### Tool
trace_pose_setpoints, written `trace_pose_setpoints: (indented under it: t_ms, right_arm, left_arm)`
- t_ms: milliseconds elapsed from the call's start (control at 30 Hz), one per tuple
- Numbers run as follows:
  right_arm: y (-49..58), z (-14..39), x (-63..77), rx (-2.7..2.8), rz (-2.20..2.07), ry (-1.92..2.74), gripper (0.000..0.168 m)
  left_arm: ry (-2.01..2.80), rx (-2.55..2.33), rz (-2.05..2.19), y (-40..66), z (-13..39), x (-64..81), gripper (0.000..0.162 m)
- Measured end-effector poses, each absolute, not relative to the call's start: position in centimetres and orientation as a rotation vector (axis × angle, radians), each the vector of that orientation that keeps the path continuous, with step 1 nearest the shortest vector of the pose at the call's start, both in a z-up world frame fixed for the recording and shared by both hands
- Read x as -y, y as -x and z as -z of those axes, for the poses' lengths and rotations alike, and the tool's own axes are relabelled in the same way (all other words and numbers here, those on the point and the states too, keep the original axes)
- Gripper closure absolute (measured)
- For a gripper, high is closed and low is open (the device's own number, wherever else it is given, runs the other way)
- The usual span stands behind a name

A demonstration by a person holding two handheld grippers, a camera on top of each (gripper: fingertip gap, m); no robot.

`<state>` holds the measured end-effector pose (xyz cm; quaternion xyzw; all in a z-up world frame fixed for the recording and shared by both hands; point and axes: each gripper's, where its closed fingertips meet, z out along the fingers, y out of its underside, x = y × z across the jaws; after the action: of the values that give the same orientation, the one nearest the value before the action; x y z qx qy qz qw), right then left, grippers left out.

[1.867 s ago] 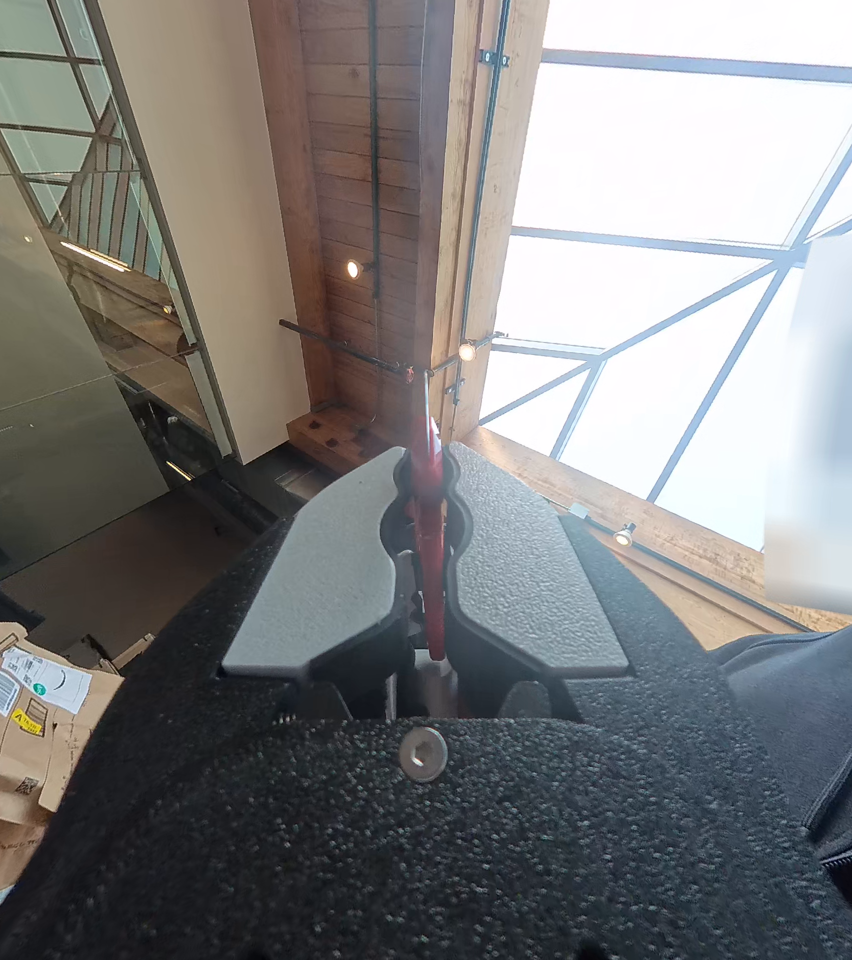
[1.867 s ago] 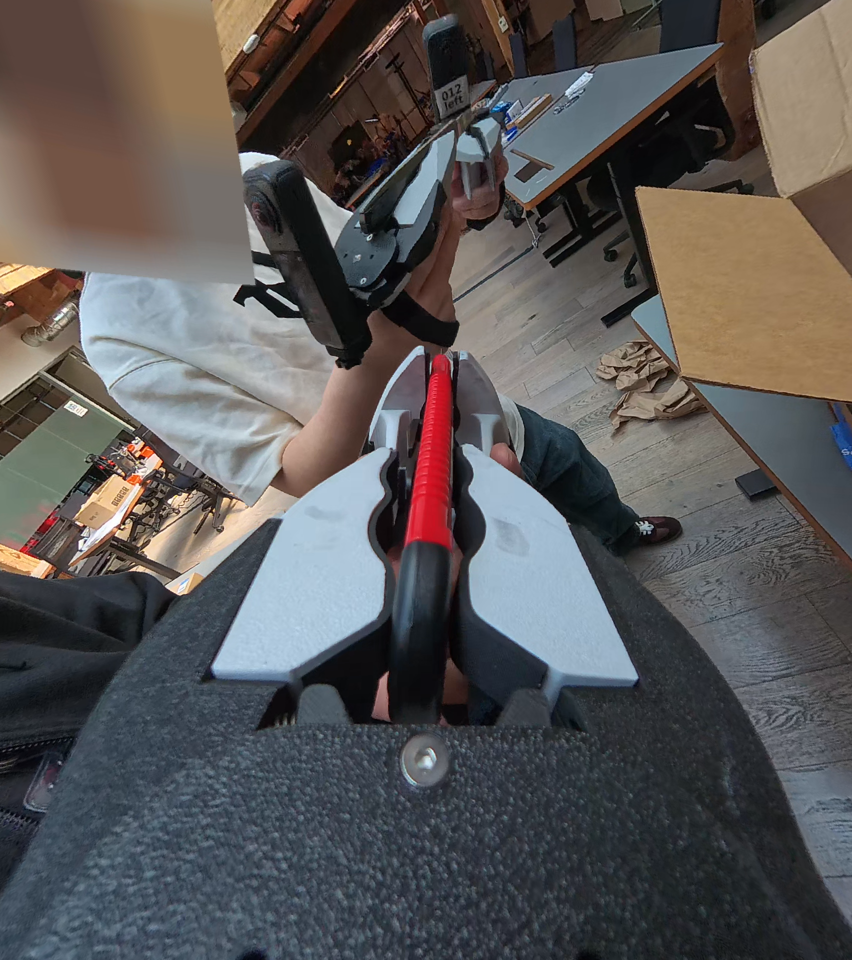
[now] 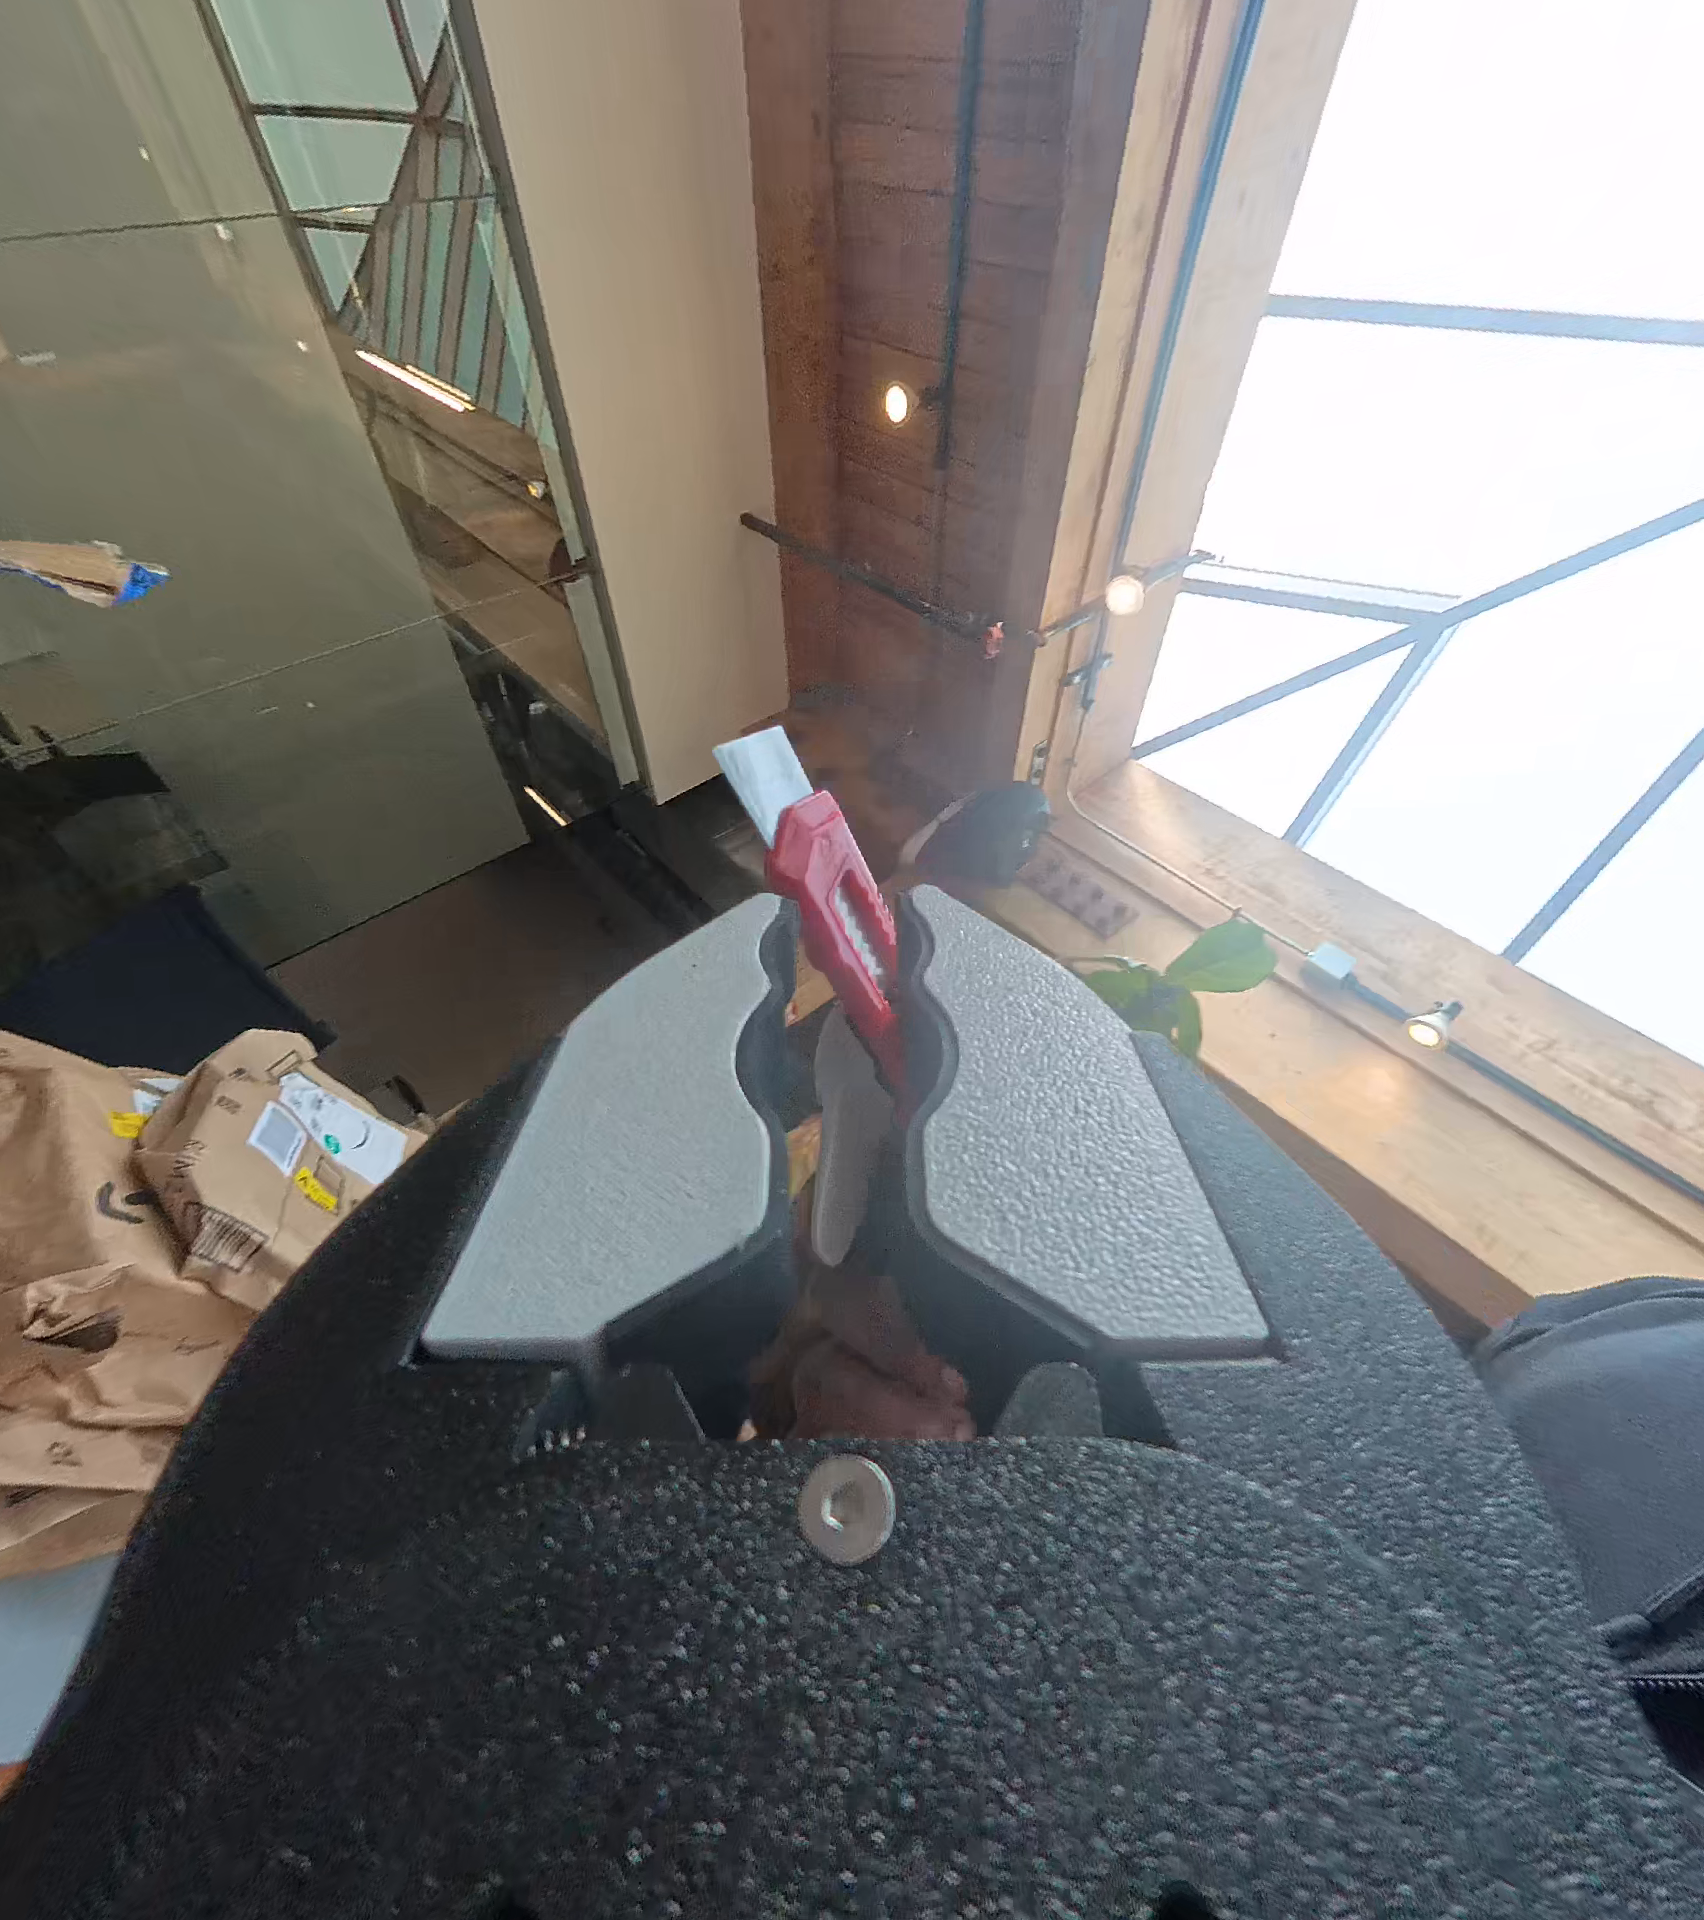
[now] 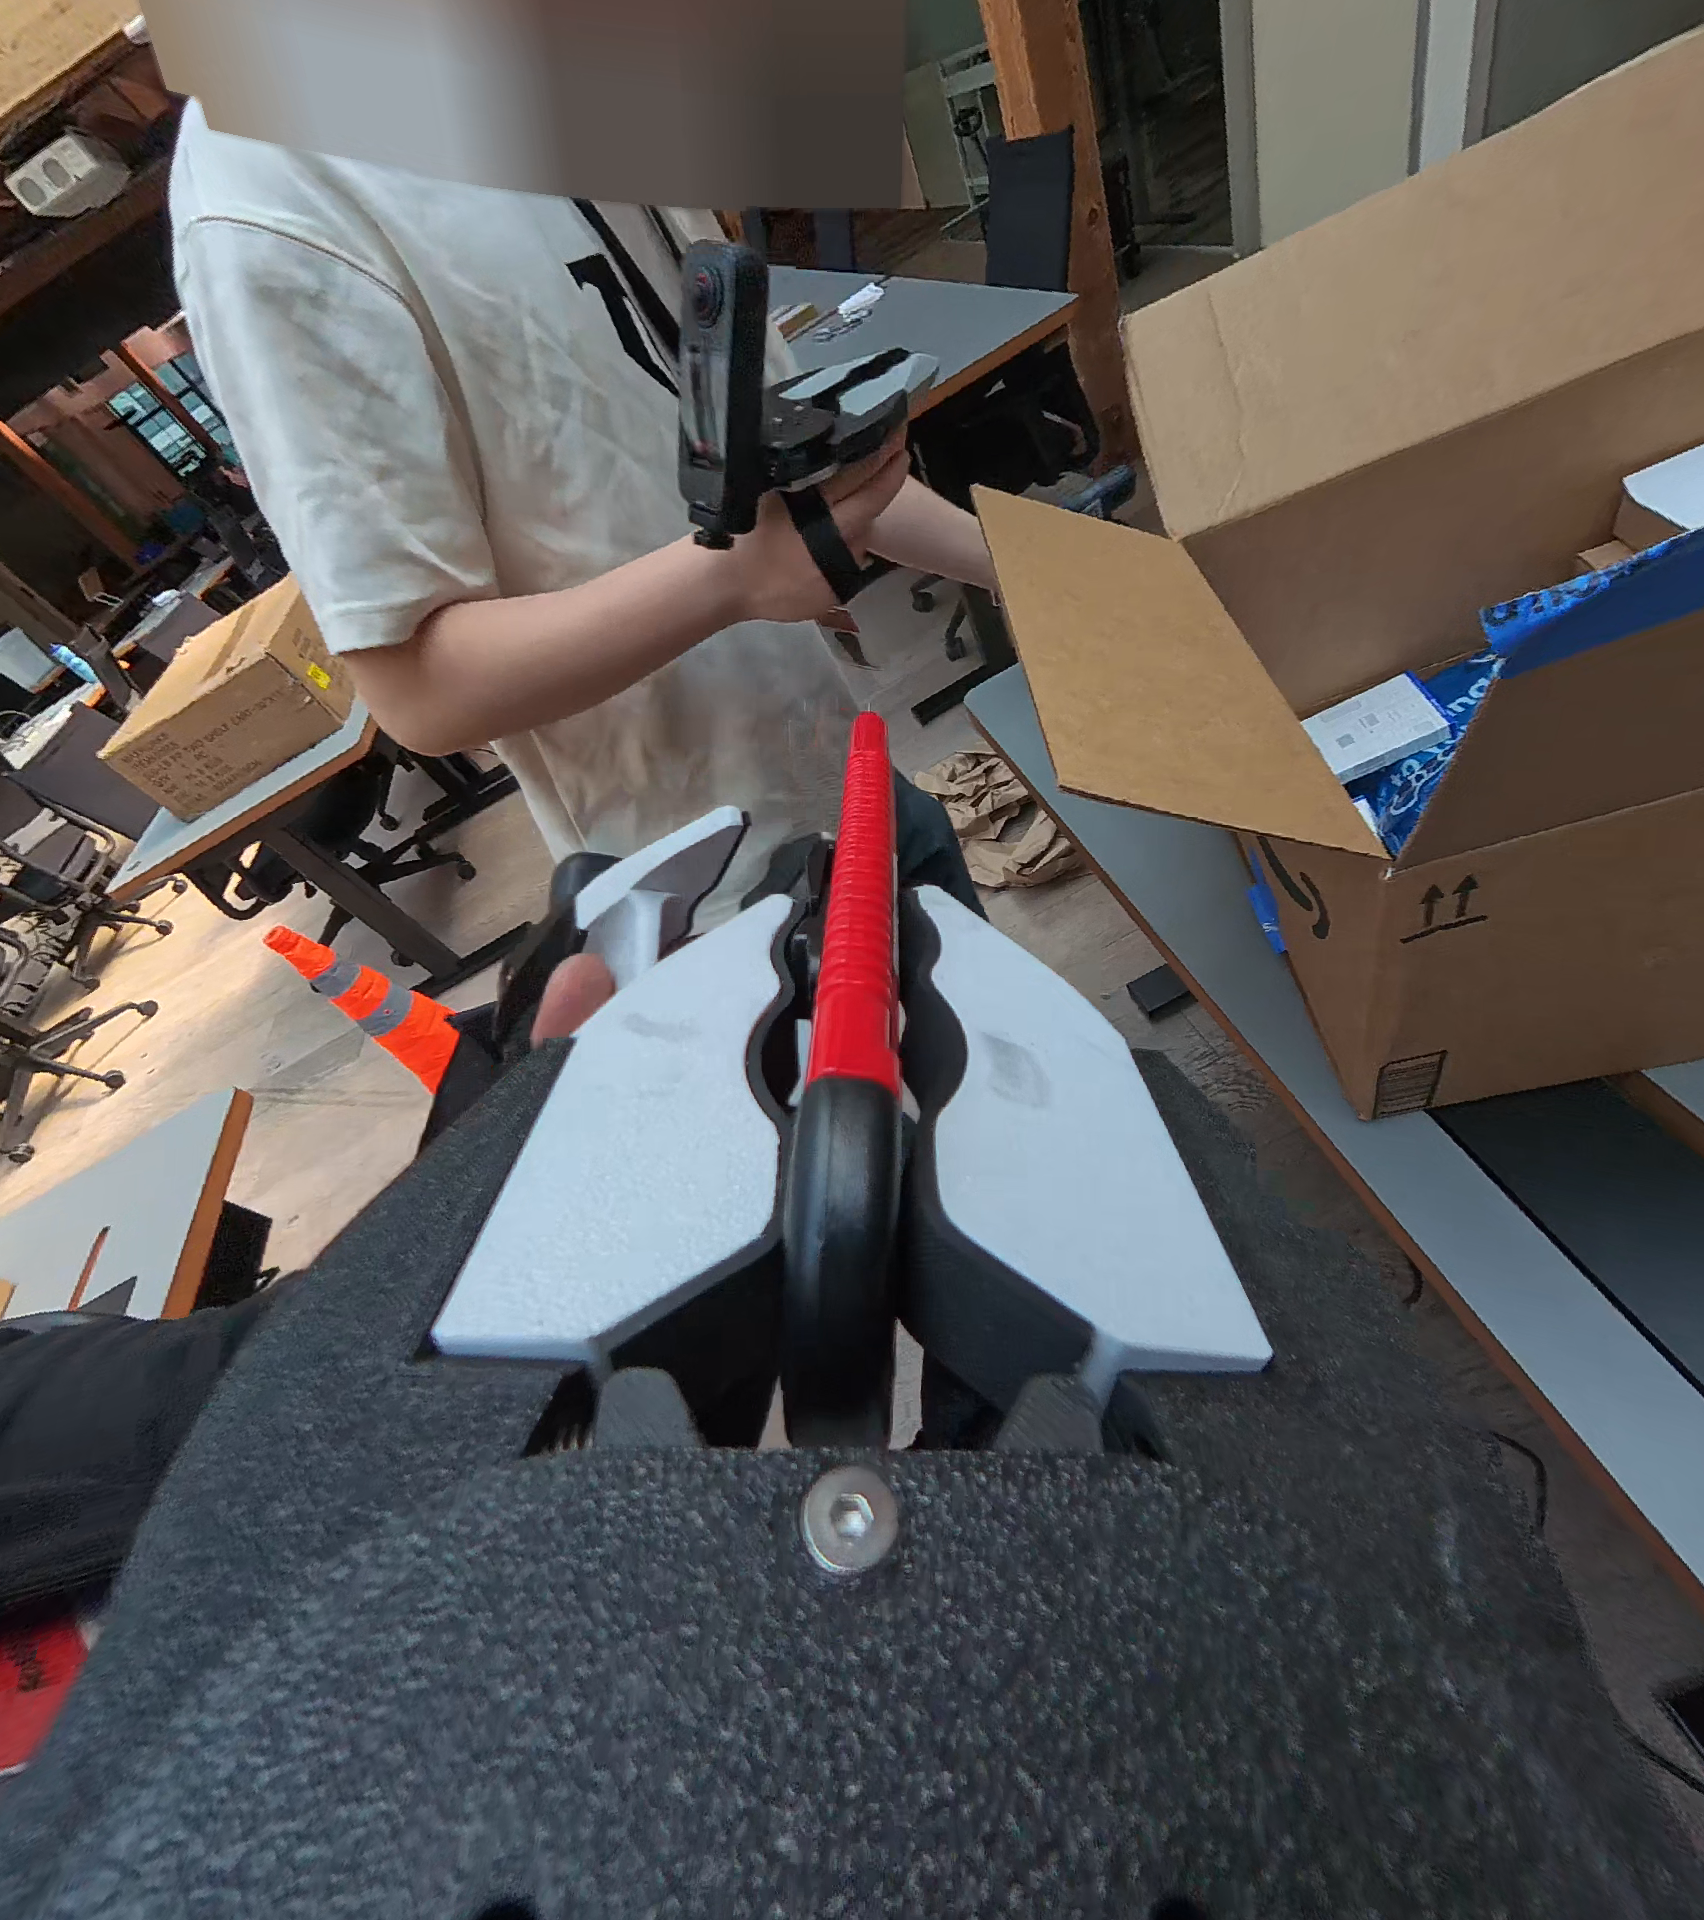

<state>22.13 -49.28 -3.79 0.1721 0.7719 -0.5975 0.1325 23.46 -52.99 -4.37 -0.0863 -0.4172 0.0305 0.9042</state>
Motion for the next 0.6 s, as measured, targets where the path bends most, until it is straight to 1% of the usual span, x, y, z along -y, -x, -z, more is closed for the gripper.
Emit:
trace_pose_setpoints:
  t_ms: [67, 200, 333, 500, 600]
  right_arm:
    - [-21.3, 4.0, 48.9, -2.302, 1.749, -0.511, 0.153]
    - [-20.4, 4.4, 48.8, -2.392, 1.763, -0.534, 0.153]
    - [-19.4, 4.5, 48.9, -2.497, 1.804, -0.538, 0.153]
    - [-16.3, 4.0, 48.1, -2.588, 1.907, -0.617, 0.153]
    - [-14.3, 3.8, 47.4, -2.587, 1.941, -0.705, 0.153]
  left_arm:
    - [0.267, 0.935, -0.137, -23.8, 4.6, 53.1, 0.144]
    - [0.519, 1.0, -0.261, -23.8, 3.4, 51.7, 0.146]
    - [0.622, 1.028, -0.303, -23.4, 3.6, 50.6, 0.151]
    - [0.759, 1.103, -0.306, -23.1, 8.1, 48.4, 0.16]
    - [0.796, 1.13, -0.213, -23.2, 10.8, 46.2, 0.161]
